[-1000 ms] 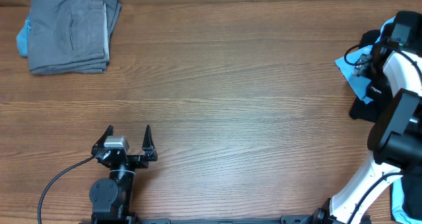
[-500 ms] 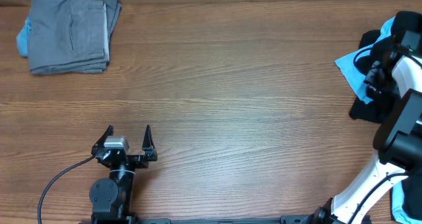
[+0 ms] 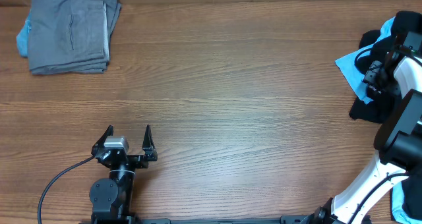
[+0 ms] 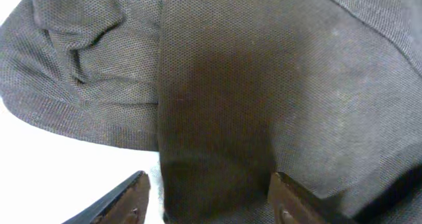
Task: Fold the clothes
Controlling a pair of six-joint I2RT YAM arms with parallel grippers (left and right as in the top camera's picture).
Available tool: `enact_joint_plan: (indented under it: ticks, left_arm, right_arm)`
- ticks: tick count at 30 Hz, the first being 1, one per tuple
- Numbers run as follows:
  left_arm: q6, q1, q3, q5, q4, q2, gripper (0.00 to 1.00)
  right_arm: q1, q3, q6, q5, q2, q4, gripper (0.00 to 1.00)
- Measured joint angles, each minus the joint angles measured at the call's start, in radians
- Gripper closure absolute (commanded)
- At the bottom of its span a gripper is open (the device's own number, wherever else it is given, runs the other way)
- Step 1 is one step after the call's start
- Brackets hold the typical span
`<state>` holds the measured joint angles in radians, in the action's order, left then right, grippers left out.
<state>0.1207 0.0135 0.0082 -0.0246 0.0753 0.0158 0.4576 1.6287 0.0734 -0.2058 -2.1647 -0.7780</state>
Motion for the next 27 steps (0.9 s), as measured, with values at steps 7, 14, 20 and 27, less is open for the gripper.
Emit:
enact_joint_plan:
  ticks: [7, 14, 20, 27]
  left_arm:
    - [0.0, 0.0, 0.0, 0.0, 0.0, 0.0, 0.0]
    - [0.0, 0.0, 0.0, 0.0, 0.0, 0.0, 0.0]
    - [0.0, 0.0, 0.0, 0.0, 0.0, 0.0, 0.0]
    - [0.0, 0.0, 0.0, 0.0, 0.0, 0.0, 0.0]
  right_arm:
    - [0.0, -0.029, 0.002, 0.008, 0.0, 0.022, 0.45]
    - [0.0, -0.055, 0.0, 0.004, 0.0, 0.031, 0.63]
    - [0.0, -0.054, 0.003, 0.003, 0.0, 0.019, 0.65]
    - [0.0, -0.026, 0.004, 0.004, 0.0, -0.021, 0.75]
